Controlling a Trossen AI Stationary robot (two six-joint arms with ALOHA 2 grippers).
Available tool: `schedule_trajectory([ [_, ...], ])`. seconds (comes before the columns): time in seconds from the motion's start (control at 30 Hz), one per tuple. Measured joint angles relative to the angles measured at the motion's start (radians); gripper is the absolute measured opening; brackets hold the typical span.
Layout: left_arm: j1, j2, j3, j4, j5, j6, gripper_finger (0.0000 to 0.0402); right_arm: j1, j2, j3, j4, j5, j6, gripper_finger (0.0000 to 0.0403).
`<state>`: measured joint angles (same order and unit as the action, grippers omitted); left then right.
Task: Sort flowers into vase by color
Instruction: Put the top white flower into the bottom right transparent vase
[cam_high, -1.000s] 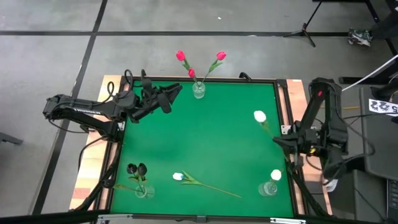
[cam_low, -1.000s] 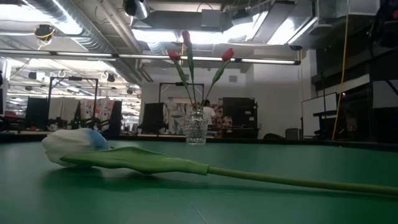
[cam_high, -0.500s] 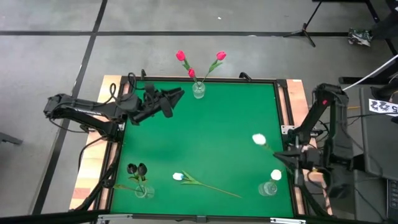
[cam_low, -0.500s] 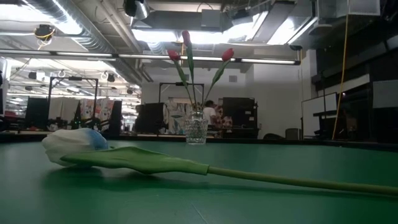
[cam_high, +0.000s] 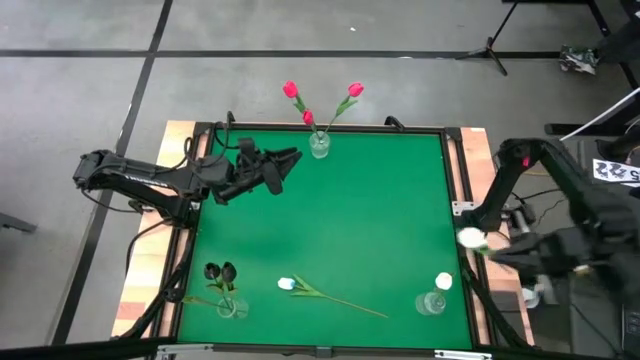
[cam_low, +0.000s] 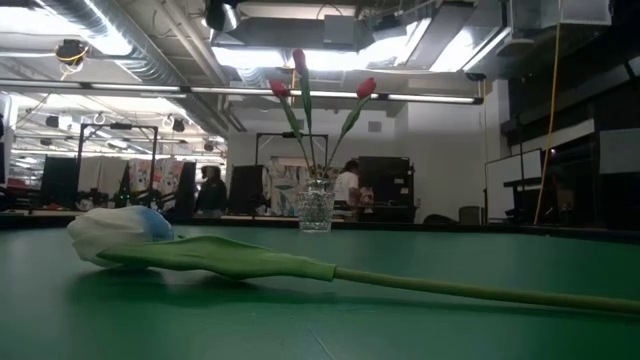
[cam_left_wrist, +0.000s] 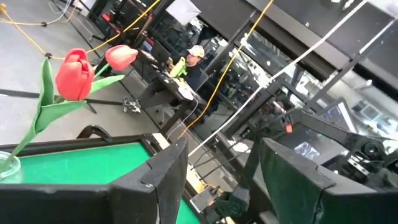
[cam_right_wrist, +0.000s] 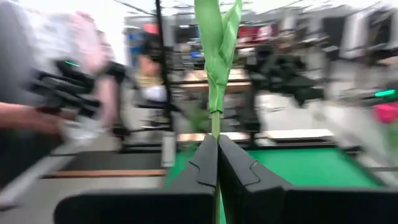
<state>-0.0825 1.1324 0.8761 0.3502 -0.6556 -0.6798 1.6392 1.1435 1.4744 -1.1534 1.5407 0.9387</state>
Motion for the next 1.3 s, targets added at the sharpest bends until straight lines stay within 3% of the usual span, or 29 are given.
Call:
schedule_trajectory([
  [0.13, -0.008, 0.0, 0.0, 0.006, 0.029, -0.045, 0.0194, 0.166, 0.003, 0.142, 0.026, -0.007, -0.061, 0.0],
  [0.3, -0.027, 0.0, 0.0, 0.006, 0.045, -0.085, 0.0194, 0.325, 0.045, 0.257, 0.287, -0.024, -0.646, 0.0],
  [0.33, -0.031, 0.0, 0.0, 0.006, 0.045, -0.107, 0.0194, 0.34, 0.051, 0.271, 0.337, -0.05, -0.742, 0.0],
  [0.4, -0.037, 0.0, 0.0, 0.005, 0.045, -0.157, 0.0194, 0.355, 0.054, 0.291, 0.432, -0.2, -0.827, 0.0],
  [0.47, -0.044, 0.0, 0.0, 0.006, 0.045, -0.186, 0.0194, 0.358, 0.03, 0.307, 0.513, -0.372, -0.833, 0.0],
  [0.57, -0.05, 0.0, 0.0, 0.006, 0.045, -0.213, 0.0194, 0.358, -0.011, 0.31, 0.564, -0.537, -0.763, 0.0],
  [0.7, -0.062, 0.006, 0.0, 0.005, 0.045, -0.227, 0.0194, 0.357, -0.057, 0.287, 0.556, -0.623, -0.585, 0.0],
  [0.77, -0.065, 0.006, 0.0, 0.006, 0.045, -0.243, 0.0194, 0.357, -0.072, 0.257, 0.557, -0.659, -0.573, 0.0],
  [0.87, -0.072, 0.005, 0.0, 0.005, 0.045, -0.262, 0.0194, 0.357, -0.089, 0.18, 0.58, -0.67, -0.707, 0.0],
  [1.0, -0.078, 0.005, 0.0, 0.001, 0.045, -0.288, 0.0194, 0.357, -0.146, -0.016, 0.8, -0.661, -0.939, 0.0],
  [1.2, -0.078, 0.005, 0.0, -0.011, 0.045, -0.294, 0.0194, 0.315, -0.328, -0.494, 1.355, -0.628, -1.059, 0.0],
  [1.3, -0.081, 0.005, 0.0, -0.033, 0.045, -0.294, 0.0194, 0.249, -0.42, -0.731, 1.734, -0.722, -1.24, 0.0],
])
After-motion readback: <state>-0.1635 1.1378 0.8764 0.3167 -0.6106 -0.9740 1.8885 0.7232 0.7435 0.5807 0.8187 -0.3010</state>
